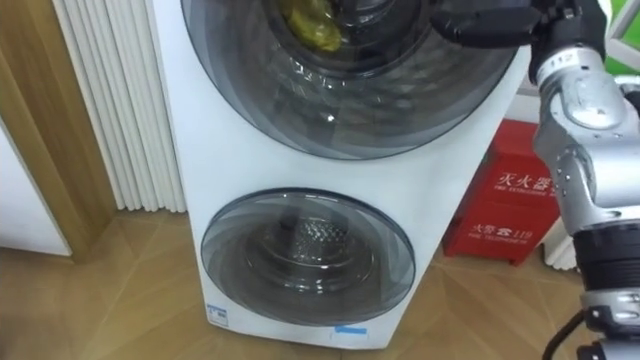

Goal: Pick clothes from washing machine

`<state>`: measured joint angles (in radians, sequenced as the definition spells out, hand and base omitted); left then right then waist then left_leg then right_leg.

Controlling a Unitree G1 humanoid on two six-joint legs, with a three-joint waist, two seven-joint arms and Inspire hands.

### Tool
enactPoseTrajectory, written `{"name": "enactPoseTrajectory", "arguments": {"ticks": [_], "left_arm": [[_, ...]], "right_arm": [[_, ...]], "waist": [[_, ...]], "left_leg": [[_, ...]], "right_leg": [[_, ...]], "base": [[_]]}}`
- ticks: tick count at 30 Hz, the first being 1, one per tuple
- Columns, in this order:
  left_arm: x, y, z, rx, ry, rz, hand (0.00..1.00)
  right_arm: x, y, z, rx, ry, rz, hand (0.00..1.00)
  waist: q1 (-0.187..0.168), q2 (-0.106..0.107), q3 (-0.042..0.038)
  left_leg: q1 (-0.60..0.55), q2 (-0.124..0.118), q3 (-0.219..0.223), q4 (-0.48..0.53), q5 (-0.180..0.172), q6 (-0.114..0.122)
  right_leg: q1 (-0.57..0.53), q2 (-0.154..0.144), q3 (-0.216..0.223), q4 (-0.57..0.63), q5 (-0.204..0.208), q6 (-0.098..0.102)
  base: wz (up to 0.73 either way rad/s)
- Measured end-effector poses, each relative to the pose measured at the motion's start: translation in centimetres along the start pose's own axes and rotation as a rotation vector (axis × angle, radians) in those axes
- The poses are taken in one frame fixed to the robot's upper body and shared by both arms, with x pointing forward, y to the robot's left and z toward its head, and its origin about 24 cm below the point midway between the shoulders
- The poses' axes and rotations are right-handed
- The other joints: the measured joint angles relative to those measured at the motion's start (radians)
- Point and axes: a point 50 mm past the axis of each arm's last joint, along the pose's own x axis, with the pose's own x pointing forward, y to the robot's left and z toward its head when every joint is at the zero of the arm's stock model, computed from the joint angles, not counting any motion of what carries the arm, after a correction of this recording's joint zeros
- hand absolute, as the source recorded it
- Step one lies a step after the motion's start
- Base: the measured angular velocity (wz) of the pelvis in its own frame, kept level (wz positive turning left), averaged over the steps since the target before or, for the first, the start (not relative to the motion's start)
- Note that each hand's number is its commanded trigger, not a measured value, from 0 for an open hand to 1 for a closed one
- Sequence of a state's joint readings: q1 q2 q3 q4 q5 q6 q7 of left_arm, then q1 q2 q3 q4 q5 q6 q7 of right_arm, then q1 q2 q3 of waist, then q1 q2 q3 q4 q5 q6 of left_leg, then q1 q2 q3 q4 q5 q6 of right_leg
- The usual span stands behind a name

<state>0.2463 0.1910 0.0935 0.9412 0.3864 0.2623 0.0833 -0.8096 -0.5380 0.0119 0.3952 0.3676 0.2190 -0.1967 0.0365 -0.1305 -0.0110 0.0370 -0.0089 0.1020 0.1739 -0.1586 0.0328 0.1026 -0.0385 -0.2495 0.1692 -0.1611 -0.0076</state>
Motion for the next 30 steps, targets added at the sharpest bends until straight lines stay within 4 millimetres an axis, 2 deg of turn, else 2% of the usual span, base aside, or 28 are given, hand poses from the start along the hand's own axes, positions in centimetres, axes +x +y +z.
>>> {"name": "enactPoseTrajectory", "arguments": {"ticks": [7,10,11,17,18,20,23,26,30], "left_arm": [[0.1,-0.2,0.5,0.028,-0.004,-0.001,0.00],[0.1,-0.3,0.6,0.036,-0.012,0.008,0.00],[0.1,-0.4,0.5,0.048,-0.010,0.010,0.00],[0.1,-1.5,0.7,0.075,-0.015,-0.014,0.00],[0.0,-1.9,0.6,0.072,-0.012,-0.024,0.00],[-0.1,-2.1,0.4,0.069,-0.006,-0.030,0.00],[-0.1,-2.3,-0.4,0.048,0.013,-0.026,0.00],[-0.3,-2.6,-1.3,0.041,0.021,-0.032,0.00],[-0.3,-2.7,-1.4,0.041,0.017,-0.039,0.00]], "right_arm": [[-2.1,0.7,-1.6,-0.037,-0.013,0.018,0.00],[-3.6,1.4,-1.7,-0.013,-0.054,0.029,0.00],[-4.3,1.8,-1.7,0.012,-0.074,0.033,0.00],[-7.5,3.0,-4.9,0.101,-0.027,0.065,0.00],[-8.2,3.0,-5.5,0.101,-0.010,0.081,0.00],[-9.7,2.8,-6.5,0.096,0.021,0.106,0.00],[-11.8,2.8,-7.8,0.080,0.073,0.156,0.00],[-13.1,3.0,-7.5,0.090,0.063,0.197,0.00],[-13.8,3.3,-7.2,0.117,0.056,0.242,0.00]], "waist": [[0.001,0.003,0.0078],[0.001,0.010,0.0118],[-0.001,0.017,0.0154],[-0.002,0.046,0.0133],[-0.003,0.057,0.0102],[-0.004,0.063,0.0048],[-0.005,0.070,0.0048],[-0.005,0.071,0.0044],[-0.035,0.065,0.0044]], "left_leg": [[0.010,0.011,0.026,-0.006,-0.010,-0.004],[0.010,0.014,0.035,-0.006,-0.014,-0.008],[0.014,0.015,0.040,-0.007,-0.015,-0.008],[0.028,0.025,0.060,-0.009,-0.023,-0.009],[0.028,0.026,0.061,-0.009,-0.025,-0.008],[0.028,0.026,0.060,-0.009,-0.026,-0.008],[0.028,0.027,0.067,-0.009,-0.026,-0.008],[0.031,0.029,0.089,-0.010,-0.026,-0.009],[0.028,0.028,0.090,-0.007,-0.027,-0.008]], "right_leg": [[0.002,0.005,0.003,-0.001,0.000,0.000],[-0.006,0.009,0.002,-0.001,0.000,0.000],[-0.005,0.010,0.005,-0.001,0.000,0.000],[0.000,0.012,0.012,-0.001,0.000,0.000],[-0.001,0.012,0.016,-0.001,0.000,0.000],[-0.001,0.012,0.015,-0.001,0.000,0.000],[-0.002,0.013,0.016,-0.001,0.000,0.000],[-0.006,0.015,0.027,-0.001,0.000,0.000],[-0.006,0.012,0.024,0.000,0.000,0.000]], "base": [[-0.11],[-0.19],[-0.13],[-0.11],[-0.06],[0.00],[-0.01],[-0.14],[-0.02]]}}
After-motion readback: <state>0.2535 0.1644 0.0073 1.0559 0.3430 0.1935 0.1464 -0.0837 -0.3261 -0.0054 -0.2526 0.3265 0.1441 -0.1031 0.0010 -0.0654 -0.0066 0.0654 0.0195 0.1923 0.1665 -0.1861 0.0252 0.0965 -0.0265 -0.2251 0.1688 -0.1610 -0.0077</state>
